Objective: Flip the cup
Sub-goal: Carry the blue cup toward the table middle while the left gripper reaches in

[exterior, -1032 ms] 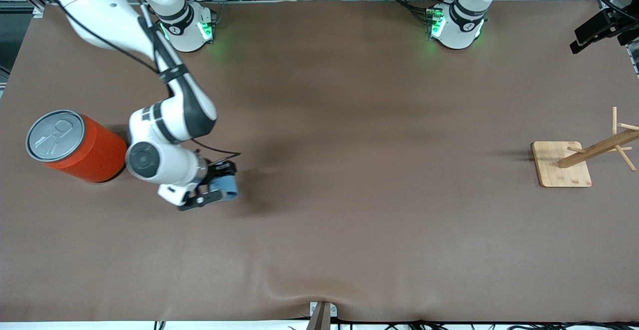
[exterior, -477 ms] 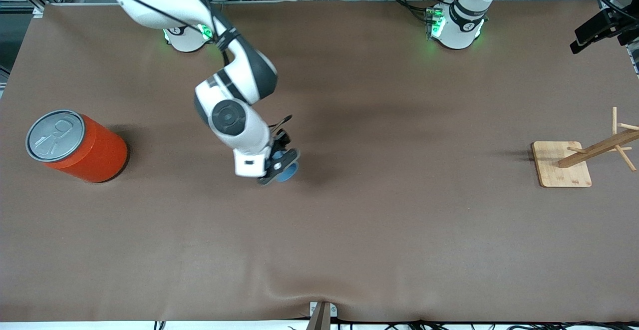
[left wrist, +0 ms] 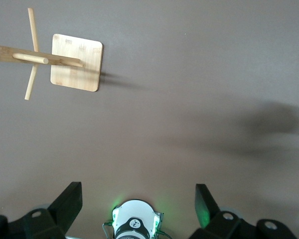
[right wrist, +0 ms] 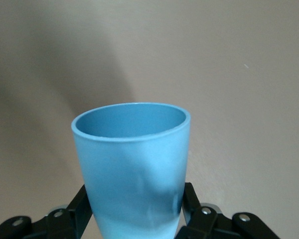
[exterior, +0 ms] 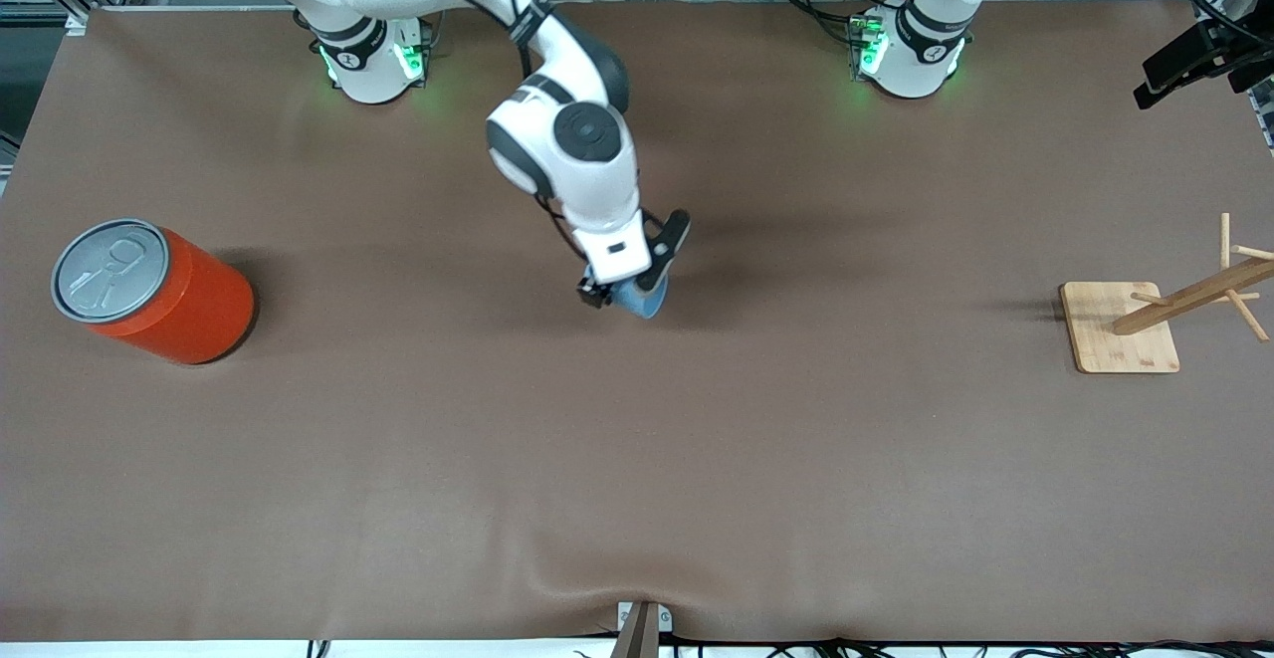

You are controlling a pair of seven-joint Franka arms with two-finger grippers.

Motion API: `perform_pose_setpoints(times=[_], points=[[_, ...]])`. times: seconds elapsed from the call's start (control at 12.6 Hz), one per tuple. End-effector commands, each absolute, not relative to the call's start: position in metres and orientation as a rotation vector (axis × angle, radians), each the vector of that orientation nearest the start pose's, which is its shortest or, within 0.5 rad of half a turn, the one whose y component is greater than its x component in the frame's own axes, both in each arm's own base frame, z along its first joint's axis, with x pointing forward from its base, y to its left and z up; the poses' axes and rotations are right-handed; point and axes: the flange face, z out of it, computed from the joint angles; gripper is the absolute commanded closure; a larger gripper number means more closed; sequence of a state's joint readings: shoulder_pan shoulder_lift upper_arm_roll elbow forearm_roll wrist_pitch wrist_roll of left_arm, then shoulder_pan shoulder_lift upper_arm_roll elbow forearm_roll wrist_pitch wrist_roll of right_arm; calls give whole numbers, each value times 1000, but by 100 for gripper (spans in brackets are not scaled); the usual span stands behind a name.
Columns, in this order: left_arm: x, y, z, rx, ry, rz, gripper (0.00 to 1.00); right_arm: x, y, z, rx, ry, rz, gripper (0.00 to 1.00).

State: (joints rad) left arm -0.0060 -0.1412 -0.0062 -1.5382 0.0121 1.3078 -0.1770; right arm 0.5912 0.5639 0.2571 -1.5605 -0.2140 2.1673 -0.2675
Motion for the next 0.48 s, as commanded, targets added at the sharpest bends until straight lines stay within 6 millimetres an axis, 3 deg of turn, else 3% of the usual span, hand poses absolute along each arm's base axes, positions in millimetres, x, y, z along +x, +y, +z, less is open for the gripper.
perform_pose_setpoints(times=[0.0, 0.16, 0.4], points=[[480, -7, 690, -3097, -241, 146, 0, 478, 524, 316, -2484, -1987, -167, 80], [487, -14, 681, -3118, -243, 177, 0, 460, 542, 277, -2374, -2160, -125, 80], [512, -19, 642, -3299, -281, 355, 0, 440, 556, 233, -2353, -2176, -69, 81]])
